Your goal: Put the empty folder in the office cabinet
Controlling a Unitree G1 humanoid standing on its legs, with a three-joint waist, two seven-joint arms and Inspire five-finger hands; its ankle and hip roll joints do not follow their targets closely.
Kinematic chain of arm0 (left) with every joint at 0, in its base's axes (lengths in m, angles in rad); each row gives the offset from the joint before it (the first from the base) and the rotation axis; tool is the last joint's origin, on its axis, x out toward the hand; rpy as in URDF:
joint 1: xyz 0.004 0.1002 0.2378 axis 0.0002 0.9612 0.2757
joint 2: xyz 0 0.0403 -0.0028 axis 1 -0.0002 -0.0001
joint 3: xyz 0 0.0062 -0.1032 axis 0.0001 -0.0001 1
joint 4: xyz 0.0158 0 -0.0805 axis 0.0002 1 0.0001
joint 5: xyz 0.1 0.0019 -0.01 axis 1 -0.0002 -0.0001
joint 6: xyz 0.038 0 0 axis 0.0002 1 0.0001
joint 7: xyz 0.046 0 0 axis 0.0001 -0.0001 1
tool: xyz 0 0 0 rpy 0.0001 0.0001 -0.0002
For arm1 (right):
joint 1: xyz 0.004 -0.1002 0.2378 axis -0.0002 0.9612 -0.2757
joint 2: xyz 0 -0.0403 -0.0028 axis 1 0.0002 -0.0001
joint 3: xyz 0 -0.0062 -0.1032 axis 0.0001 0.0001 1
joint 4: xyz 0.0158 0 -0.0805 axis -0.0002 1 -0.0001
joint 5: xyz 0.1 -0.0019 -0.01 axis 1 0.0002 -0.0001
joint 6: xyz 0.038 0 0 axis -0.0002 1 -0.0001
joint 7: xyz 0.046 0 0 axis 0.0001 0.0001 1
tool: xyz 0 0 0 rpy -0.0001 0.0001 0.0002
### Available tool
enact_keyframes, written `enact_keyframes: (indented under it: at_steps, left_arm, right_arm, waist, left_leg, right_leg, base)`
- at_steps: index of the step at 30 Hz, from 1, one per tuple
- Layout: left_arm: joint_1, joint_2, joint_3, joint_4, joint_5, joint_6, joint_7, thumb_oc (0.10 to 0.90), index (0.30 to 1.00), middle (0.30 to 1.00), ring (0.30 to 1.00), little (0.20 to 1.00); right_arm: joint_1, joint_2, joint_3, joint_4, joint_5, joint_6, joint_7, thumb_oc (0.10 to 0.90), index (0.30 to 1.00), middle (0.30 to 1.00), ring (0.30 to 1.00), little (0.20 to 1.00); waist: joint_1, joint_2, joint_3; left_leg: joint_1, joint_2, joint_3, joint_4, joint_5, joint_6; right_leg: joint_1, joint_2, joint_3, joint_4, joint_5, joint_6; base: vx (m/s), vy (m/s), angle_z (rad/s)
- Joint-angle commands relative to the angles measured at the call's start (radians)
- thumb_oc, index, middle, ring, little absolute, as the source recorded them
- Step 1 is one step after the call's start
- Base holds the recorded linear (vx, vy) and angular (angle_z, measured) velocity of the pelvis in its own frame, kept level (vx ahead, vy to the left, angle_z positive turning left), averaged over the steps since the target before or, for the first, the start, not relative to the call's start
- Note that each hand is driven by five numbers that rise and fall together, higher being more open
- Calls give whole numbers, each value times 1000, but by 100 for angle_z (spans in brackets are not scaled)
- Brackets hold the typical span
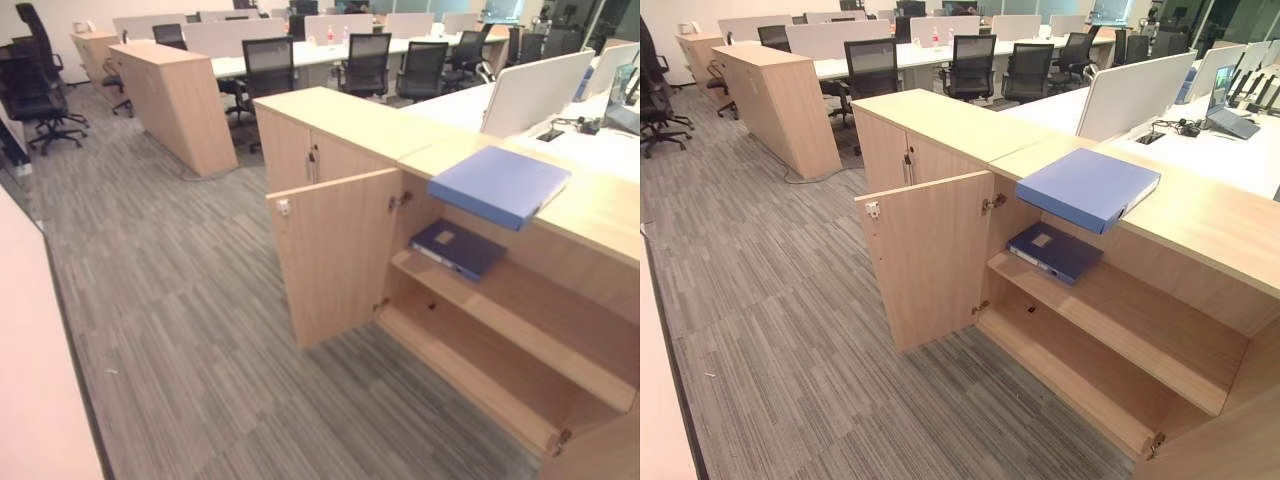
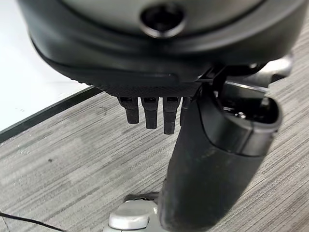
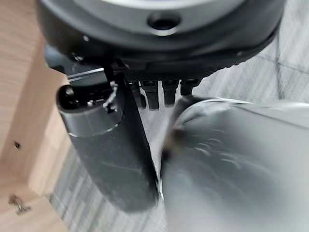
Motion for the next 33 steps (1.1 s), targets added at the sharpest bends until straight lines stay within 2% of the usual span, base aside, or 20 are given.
enact_keyframes:
  at_steps: [1,3,4,5,7,11,14,18,21,22,23,24,26,27,28,30,31,33]
  left_arm:
    - [3,6,47,52,37,7,0,800,900,900,900,900]
    - [1,14,56,54,52,7,2,800,900,900,900,900]
    - [-5,18,63,54,58,8,3,800,900,900,900,900]
    - [-17,21,60,53,74,5,7,800,900,900,900,900]
    - [-16,22,66,59,71,7,12,800,900,900,900,900]
    - [-63,14,35,30,51,-2,22,800,900,900,900,900]
    - [-82,4,14,8,38,-6,23,800,900,900,900,900]
    - [-126,-6,-38,-30,33,-19,34,800,900,900,900,900]
    - [-133,-12,-49,-42,31,-27,36,800,900,900,900,900]
    - [-136,-13,-60,-60,25,-33,34,800,900,900,900,900]
    - [-136,-13,-60,-60,25,-32,34,800,900,900,900,900]
    - [-139,-18,-87,-132,-9,-49,36,800,900,900,900,900]
    - [-139,-22,-103,-166,-33,-56,33,800,900,900,900,900]
    - [-139,-30,-114,-202,-52,-61,26,800,900,900,900,900]
    - [-122,-35,-134,-280,-80,-63,14,800,900,900,900,900]
    - [-108,-35,-146,-331,-94,-65,7,800,900,900,900,900]
    - [-94,-30,-155,-385,-102,-59,2,800,900,900,900,900]
    - [-75,-23,-166,-446,-107,-56,-4,800,900,900,900,900]
  right_arm:
    - [-75,54,0,4,-4,-1,39,800,900,900,900,900]
    - [-74,63,3,-1,7,-1,39,800,900,900,900,900]
    - [-69,69,2,-3,10,-2,38,800,900,900,900,900]
    - [-63,72,3,-3,18,0,39,800,900,900,900,900]
    - [-50,80,6,2,17,2,36,800,900,900,900,900]
    - [-35,65,-13,16,28,2,21,800,900,900,900,900]
    - [-41,50,-23,19,29,2,13,800,900,900,900,900]
    - [-59,26,-41,9,42,-6,2,800,900,900,900,900]
    - [-63,22,-40,15,42,-9,-3,800,900,900,900,900]
    - [-64,19,-33,27,38,-12,-9,800,900,900,900,900]
    - [-64,19,-33,27,38,-12,-9,800,900,900,900,900]
    - [-63,2,-24,36,38,-12,-14,800,900,900,900,900]
    - [-62,-6,-28,39,35,-11,-15,800,900,900,900,900]
    - [-62,-13,-30,40,31,-9,-19,800,900,900,900,900]
    - [-59,-23,-33,38,26,-9,-19,800,900,900,900,900]
    - [-57,-28,-34,33,21,-9,-18,800,900,900,900,900]
    - [-54,-34,-36,26,19,-11,-17,800,900,900,900,900]
    - [-54,-41,-27,22,10,-10,-13,800,900,900,900,900]
  waist:
    - [0,7,87]
    - [-1,-19,86]
    - [1,-29,81]
    - [3,-40,69]
    - [0,-46,56]
    - [-42,-29,27]
    - [-57,-19,24]
    - [-98,3,34]
    - [-106,13,33]
    - [-105,9,39]
    - [-105,10,39]
    - [-79,-10,67]
    - [-77,-20,75]
    - [-79,-27,80]
    - [-70,-27,83]
    - [-62,-26,84]
    - [-50,-22,83]
    - [-18,-15,91]
  left_leg:
    - [54,48,17,-2,-84,-112]
    - [79,49,45,-2,-93,-129]
    - [87,53,63,-2,-94,-135]
    - [88,53,74,-2,-100,-137]
    - [96,64,81,-2,-102,-146]
    - [105,115,80,-2,-110,-164]
    - [116,128,84,-2,-119,-168]
    - [145,155,111,-2,-143,-176]
    - [169,181,139,5,-107,-204]
    - [133,234,156,170,-56,-244]
    - [131,235,156,172,-58,-245]
    - [22,304,126,464,55,-261]
    - [-18,321,120,513,39,-247]
    - [-41,334,127,501,14,-238]
    - [-63,344,131,432,-13,-237]
    - [-80,336,117,386,-14,-241]
    - [-101,317,82,326,-4,-242]
    - [-145,262,-60,185,31,-249]
  right_leg:
    - [48,152,-144,-465,353,80]
    - [62,186,-230,-627,406,99]
    - [68,182,-263,-657,415,103]
    - [98,187,-289,-703,400,93]
    - [111,195,-286,-690,385,61]
    - [103,203,-282,-631,340,31]
    - [88,195,-279,-585,318,24]
    - [29,176,-259,-467,269,5]
    - [31,189,-242,-459,239,-12]
    - [69,224,-223,-496,215,-37]
    - [69,225,-224,-498,215,-38]
    - [160,290,-181,-581,169,-91]
    - [178,290,-172,-596,163,-96]
    - [188,280,-161,-601,162,-90]
    - [202,268,-135,-612,163,-73]
    - [208,262,-120,-619,166,-66]
    - [212,260,-101,-628,166,-64]
    - [221,270,-51,-631,161,-68]
  base:
    - [244,-155,-59]
    - [258,-190,-36]
    - [253,-200,-9]
    - [285,-178,-5]
    - [285,-136,-9]
    - [307,-132,-4]
    - [206,-87,15]
    - [191,-57,-5]
    - [161,-132,-14]
    - [114,-186,-26]
    - [256,-412,-60]
    - [137,-248,-55]
    - [124,-137,-68]
    - [155,75,-109]
    - [117,100,-96]
    - [93,116,-51]
    - [102,152,-53]
    - [79,138,-63]
